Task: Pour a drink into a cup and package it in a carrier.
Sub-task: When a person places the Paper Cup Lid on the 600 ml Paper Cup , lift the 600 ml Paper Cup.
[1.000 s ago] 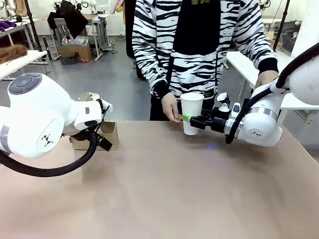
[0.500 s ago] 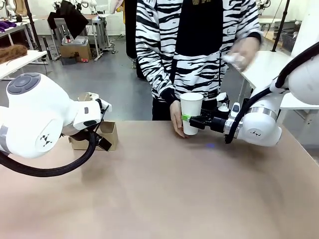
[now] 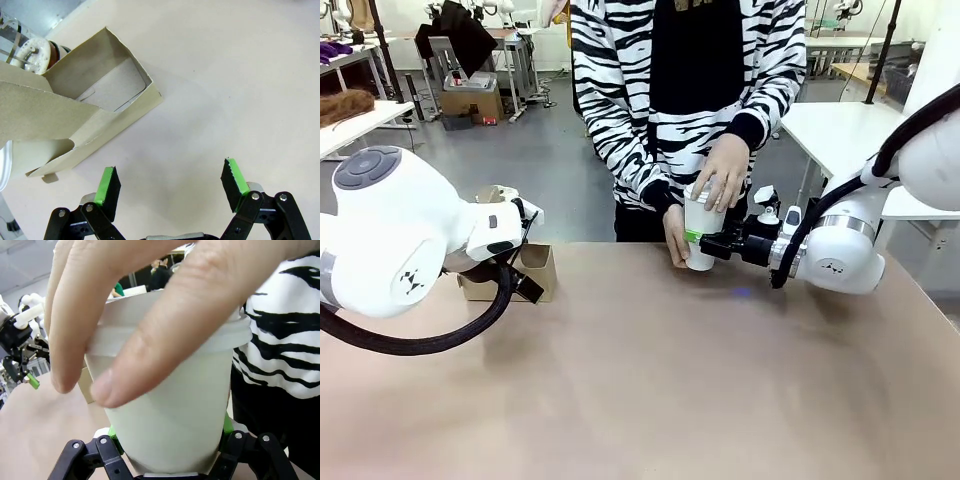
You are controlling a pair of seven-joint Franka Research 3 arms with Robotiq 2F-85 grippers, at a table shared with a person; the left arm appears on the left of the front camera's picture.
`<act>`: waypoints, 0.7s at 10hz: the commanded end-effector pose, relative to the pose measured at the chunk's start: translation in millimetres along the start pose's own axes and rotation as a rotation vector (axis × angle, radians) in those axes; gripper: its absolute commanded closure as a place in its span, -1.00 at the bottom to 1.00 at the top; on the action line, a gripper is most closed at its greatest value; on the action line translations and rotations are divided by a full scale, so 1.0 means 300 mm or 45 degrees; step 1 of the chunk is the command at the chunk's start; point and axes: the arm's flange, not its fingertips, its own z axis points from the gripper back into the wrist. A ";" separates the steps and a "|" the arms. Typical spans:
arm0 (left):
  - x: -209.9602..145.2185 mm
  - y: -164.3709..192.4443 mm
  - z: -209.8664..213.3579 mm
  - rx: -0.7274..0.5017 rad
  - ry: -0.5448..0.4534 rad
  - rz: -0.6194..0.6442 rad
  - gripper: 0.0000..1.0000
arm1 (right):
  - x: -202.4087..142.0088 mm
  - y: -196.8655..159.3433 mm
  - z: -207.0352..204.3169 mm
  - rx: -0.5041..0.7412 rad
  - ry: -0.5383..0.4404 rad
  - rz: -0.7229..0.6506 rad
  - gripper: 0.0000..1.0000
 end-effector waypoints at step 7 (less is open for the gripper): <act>0.000 0.000 0.001 -0.002 -0.002 0.001 -1.00 | 0.005 0.007 -0.009 -0.013 -0.020 -0.006 -0.60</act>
